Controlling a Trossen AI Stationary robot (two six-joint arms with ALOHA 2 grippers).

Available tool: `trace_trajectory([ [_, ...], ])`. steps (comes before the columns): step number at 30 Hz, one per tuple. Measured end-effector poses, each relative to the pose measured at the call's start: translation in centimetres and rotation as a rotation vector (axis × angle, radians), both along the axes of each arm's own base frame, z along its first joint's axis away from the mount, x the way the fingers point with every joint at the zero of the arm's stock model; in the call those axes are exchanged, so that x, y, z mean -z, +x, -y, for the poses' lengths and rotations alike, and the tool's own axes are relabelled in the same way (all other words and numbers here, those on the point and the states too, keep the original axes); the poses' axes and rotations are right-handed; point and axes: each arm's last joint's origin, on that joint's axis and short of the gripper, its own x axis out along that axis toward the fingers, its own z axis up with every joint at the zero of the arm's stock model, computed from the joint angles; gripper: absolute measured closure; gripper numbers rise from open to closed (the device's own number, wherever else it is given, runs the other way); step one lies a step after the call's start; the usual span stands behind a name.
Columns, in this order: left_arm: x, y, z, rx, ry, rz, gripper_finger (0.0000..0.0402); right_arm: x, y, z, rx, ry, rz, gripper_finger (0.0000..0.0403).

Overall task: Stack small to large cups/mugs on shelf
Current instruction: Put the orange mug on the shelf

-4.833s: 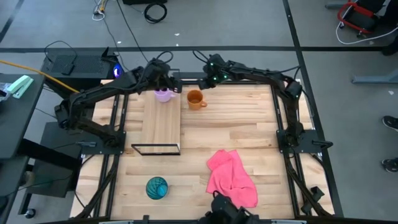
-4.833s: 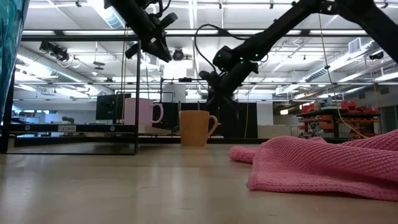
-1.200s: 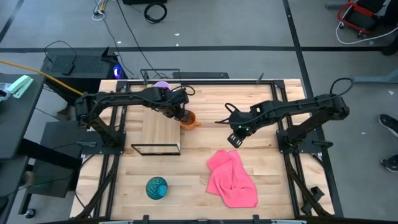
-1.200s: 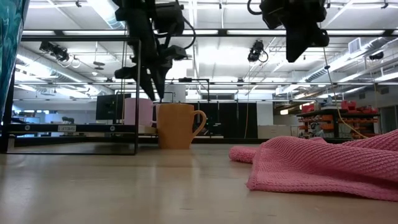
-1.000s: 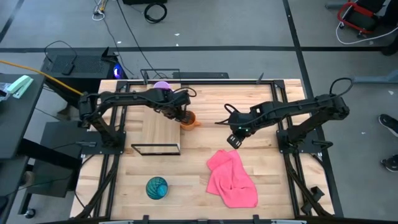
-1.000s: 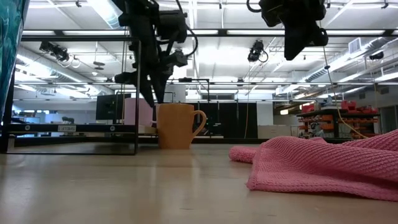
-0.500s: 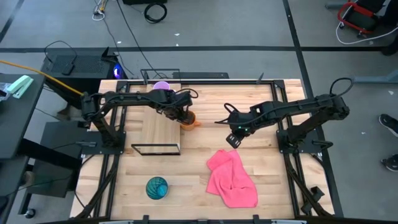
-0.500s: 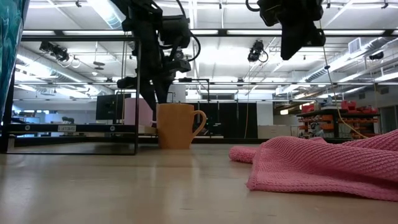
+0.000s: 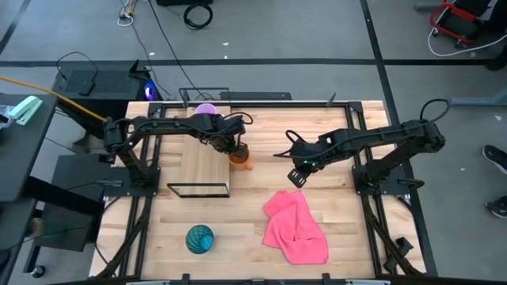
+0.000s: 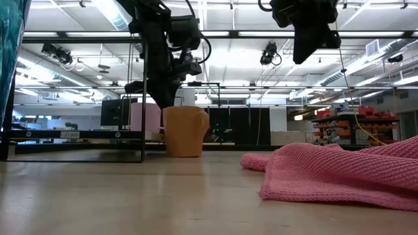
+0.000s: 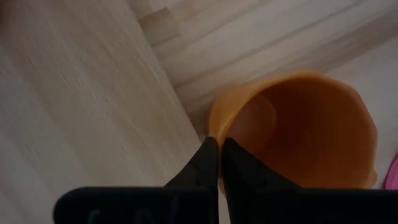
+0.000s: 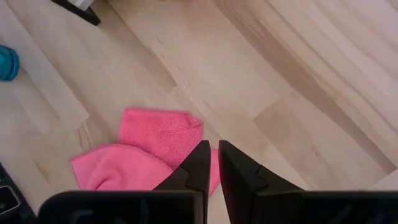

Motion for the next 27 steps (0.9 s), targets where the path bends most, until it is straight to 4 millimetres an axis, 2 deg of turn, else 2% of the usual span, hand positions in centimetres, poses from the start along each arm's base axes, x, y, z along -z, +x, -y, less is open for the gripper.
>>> trace_trajectory([
  [11, -0.3, 0.3, -0.1, -0.046, -0.072, 0.071, 0.0391, 0.0, -0.1, 0.0, -0.057, -0.03, -0.013, 0.0364],
  [14, -1.0, 0.5, -0.2, -0.052, -0.068, 0.087, 0.0391, 0.1, -0.3, 0.0, -0.101, -0.044, -0.035, 0.0364],
  [21, -5.8, 1.4, -0.6, -0.063, -0.001, 0.147, 0.0391, -0.7, -1.2, 0.1, -0.151, -0.056, -0.019, 0.0364],
  [27, -10.5, 0.0, -0.4, -0.1, 0.097, 0.026, 0.0391, -2.0, -2.5, 0.1, -0.186, -0.073, 0.026, 0.0364],
])
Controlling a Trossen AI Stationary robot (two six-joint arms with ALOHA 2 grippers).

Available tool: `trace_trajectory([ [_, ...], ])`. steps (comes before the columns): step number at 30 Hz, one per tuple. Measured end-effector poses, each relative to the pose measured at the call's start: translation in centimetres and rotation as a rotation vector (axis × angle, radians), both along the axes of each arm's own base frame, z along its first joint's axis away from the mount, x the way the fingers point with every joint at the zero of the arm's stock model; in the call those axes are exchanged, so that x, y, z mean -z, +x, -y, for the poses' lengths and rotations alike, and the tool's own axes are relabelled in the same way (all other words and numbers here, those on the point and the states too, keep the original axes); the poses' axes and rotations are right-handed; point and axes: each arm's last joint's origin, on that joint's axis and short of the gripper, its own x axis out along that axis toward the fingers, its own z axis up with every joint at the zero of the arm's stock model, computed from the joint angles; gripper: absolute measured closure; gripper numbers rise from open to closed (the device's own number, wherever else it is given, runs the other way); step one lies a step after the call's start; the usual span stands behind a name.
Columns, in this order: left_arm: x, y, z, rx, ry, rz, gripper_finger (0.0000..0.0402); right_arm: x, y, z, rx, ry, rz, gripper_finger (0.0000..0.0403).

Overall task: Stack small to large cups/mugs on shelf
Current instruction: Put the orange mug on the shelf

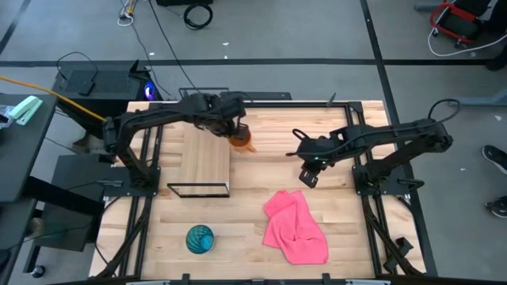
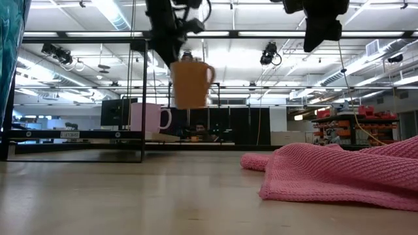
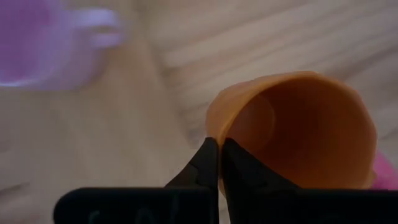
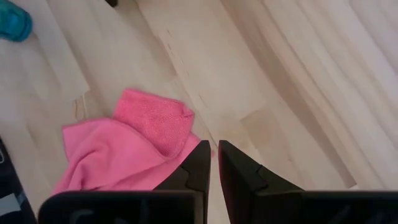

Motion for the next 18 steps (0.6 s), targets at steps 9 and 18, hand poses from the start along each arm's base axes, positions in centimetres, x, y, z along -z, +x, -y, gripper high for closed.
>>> trace_trajectory([
  [9, -3.9, -2.5, 0.5, -0.112, 0.045, -0.126, 0.0391, -1.6, -1.6, 0.4, -0.019, -0.086, 0.077, 0.0364],
  [18, -2.5, -3.5, 0.4, -0.154, 0.027, -0.257, 0.0391, -1.6, -1.6, 0.4, -0.049, -0.101, 0.078, 0.0364],
])
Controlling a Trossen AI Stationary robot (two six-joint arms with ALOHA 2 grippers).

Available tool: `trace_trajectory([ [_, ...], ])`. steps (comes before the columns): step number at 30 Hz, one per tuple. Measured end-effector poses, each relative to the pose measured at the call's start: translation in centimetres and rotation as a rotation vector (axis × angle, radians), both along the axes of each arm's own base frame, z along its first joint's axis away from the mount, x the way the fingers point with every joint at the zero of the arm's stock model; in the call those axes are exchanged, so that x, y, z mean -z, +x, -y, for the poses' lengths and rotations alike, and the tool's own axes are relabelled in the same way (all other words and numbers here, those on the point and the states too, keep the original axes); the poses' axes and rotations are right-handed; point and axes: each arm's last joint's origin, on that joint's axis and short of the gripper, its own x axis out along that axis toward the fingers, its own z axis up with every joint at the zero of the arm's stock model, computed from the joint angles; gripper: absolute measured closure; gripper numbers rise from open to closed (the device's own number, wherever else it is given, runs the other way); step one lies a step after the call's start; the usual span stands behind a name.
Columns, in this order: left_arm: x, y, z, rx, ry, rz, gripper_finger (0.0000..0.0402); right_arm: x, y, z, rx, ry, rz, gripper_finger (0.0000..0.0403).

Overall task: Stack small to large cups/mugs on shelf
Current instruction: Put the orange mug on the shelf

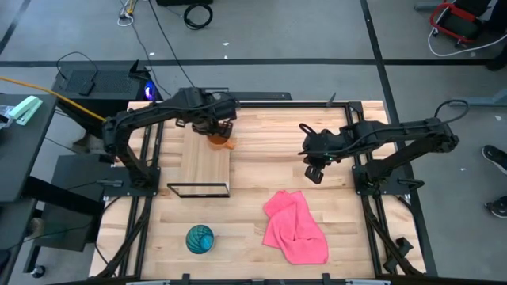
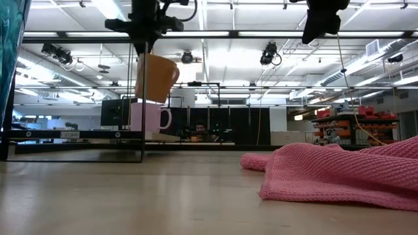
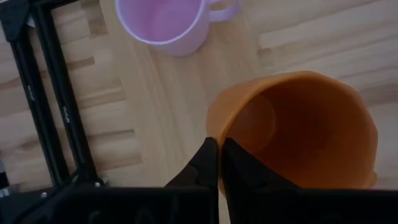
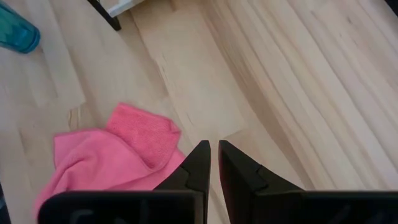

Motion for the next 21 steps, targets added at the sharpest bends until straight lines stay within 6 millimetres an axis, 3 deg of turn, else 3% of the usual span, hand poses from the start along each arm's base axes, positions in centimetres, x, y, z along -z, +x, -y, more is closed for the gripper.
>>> trace_trajectory([
  [5, 0.4, -1.4, -0.6, -0.01, -0.005, -0.027, 0.0391, 0.0, 0.0, 0.0, 0.007, 0.004, 0.0, 0.0364],
  [13, 0.5, -7.6, -0.5, -0.179, 0.021, 0.039, 0.0391, 0.0, 0.1, 0.0, 0.025, 0.015, 0.008, 0.0379],
  [17, 1.2, -8.3, -0.1, -0.234, 0.058, 0.191, 0.0391, -0.1, 0.2, 0.0, 0.03, 0.019, 0.022, 0.0392],
  [21, 2.9, -7.9, -0.2, -0.258, 0.061, 0.235, 0.0391, -0.2, 0.4, 0.0, 0.037, 0.027, 0.046, 0.0399],
])
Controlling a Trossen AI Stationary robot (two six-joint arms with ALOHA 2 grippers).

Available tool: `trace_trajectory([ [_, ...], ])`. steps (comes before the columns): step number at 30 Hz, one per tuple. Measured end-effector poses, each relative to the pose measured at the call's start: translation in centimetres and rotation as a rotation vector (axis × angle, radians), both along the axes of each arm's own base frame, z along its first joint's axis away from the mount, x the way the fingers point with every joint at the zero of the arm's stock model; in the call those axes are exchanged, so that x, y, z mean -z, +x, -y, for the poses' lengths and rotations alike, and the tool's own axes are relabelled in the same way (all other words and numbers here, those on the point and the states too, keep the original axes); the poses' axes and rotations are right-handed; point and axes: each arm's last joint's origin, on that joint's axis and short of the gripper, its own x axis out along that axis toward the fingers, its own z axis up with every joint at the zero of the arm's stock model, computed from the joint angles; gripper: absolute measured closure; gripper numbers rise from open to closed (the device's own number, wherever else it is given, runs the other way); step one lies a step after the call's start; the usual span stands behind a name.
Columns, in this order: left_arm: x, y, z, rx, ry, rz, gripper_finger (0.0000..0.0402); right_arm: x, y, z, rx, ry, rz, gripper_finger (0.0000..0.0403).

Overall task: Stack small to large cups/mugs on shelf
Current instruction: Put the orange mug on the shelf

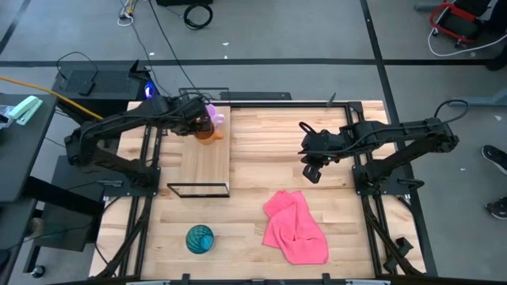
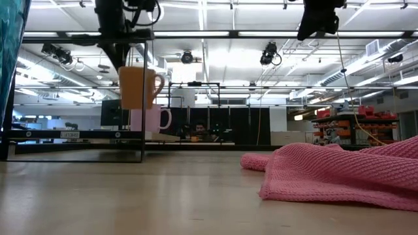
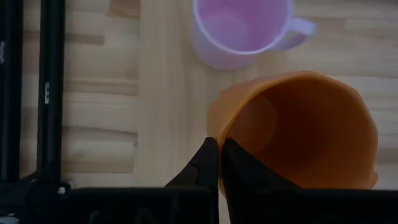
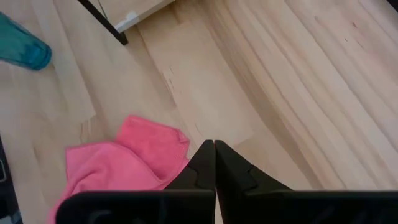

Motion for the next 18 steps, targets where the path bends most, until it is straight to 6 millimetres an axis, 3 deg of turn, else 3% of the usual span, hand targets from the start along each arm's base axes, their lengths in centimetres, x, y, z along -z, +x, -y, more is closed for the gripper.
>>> trace_trajectory([
  [8, 2.7, -0.1, 0.7, -0.013, -0.085, -0.047, 0.0391, 0.0, 0.0, 0.0, 0.034, 0.032, 0.003, 0.0388],
  [18, 3.1, -0.1, 0.4, -0.004, -0.104, -0.03, 0.0391, 0.0, 0.0, 0.0, 0.021, 0.023, 0.001, 0.0394],
])
